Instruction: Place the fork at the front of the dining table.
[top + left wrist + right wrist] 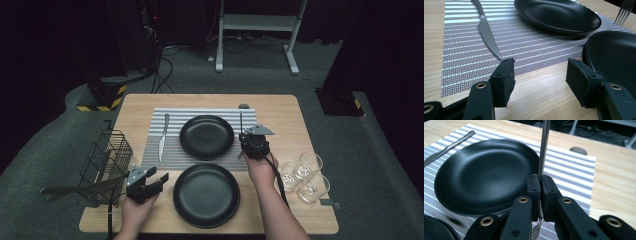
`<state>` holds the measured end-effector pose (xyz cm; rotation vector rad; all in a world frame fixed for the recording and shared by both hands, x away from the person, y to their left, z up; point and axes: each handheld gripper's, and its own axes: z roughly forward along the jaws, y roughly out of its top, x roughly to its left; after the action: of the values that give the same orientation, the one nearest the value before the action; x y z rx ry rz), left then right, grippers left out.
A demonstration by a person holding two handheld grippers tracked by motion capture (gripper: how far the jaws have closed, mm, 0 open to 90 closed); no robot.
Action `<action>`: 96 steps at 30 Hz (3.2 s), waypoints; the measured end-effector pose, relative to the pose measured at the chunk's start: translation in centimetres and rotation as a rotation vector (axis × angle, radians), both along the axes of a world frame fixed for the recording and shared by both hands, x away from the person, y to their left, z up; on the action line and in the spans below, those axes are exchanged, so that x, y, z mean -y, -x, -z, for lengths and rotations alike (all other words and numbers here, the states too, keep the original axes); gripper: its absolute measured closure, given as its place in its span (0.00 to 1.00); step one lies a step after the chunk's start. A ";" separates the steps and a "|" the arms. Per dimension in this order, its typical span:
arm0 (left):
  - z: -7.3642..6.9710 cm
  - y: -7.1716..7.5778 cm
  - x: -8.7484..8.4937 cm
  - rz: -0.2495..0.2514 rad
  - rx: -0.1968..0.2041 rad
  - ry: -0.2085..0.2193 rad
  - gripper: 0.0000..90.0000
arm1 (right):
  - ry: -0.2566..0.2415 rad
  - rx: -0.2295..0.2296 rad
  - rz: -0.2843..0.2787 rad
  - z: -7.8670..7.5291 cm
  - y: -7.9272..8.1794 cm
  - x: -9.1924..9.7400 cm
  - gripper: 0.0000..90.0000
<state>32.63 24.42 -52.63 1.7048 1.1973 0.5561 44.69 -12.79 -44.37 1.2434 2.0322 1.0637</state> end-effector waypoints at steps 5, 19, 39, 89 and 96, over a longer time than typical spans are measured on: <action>0.0 0.0 -0.1 0.002 -0.001 0.004 0.44 | 0.013 0.012 0.013 -0.9 -0.2 -0.2 0.96; 0.0 0.0 -0.1 0.006 -0.004 0.005 0.45 | 0.034 -0.064 0.065 1.5 -1.0 0.3 0.96; 0.0 -0.1 0.0 0.013 -0.006 0.000 0.45 | 0.026 -0.136 0.120 3.0 -4.7 -0.5 0.96; 0.0 -0.1 0.1 0.025 -0.006 -0.007 0.45 | 0.015 -0.226 0.195 4.9 -7.1 0.1 0.96; 0.0 -0.1 0.1 0.025 -0.008 -0.005 0.45 | 0.007 -0.240 0.213 6.0 -7.9 0.3 0.96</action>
<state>32.73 24.31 -52.64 1.7255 1.1799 0.5377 52.56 -13.08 -50.34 1.6090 2.0150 0.8408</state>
